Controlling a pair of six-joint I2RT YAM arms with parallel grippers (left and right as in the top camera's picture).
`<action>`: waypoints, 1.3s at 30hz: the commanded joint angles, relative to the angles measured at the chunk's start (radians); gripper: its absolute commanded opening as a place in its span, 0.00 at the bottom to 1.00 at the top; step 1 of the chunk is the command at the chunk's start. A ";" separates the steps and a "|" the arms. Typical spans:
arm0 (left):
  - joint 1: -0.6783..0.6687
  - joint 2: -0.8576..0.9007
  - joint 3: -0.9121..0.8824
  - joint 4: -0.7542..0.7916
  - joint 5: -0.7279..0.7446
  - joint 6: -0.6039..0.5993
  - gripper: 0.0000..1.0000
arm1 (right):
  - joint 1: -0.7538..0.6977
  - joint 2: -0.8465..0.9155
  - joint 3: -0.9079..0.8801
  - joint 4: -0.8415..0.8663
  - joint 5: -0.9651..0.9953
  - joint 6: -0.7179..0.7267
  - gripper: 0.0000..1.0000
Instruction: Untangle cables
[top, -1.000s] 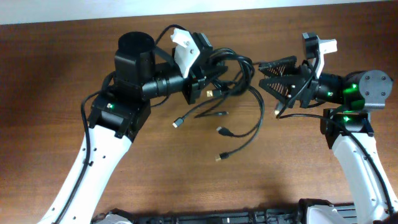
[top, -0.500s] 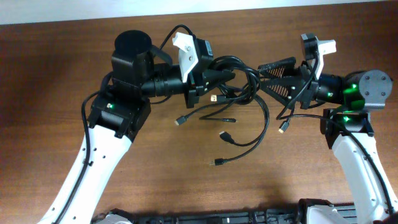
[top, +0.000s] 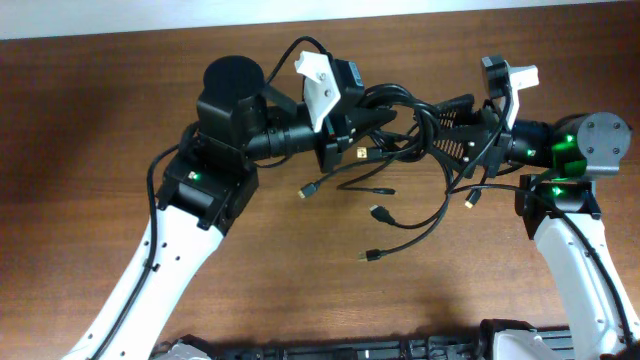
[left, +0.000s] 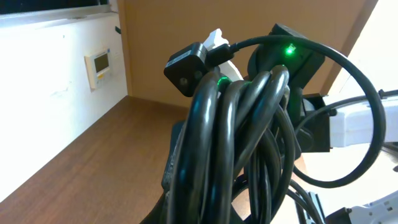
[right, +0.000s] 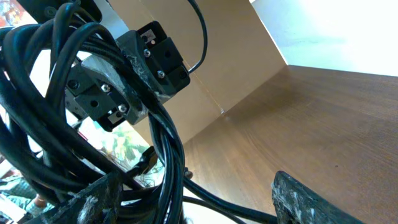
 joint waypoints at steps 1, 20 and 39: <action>-0.001 -0.001 0.009 0.021 -0.048 -0.039 0.00 | -0.003 -0.015 0.009 0.004 -0.043 -0.005 0.74; -0.075 0.036 0.009 0.040 -0.092 -0.064 0.00 | -0.003 -0.015 0.009 0.044 -0.042 -0.002 0.74; -0.030 0.047 0.009 0.225 0.078 -0.205 0.00 | -0.005 -0.015 0.009 0.185 -0.083 -0.180 0.91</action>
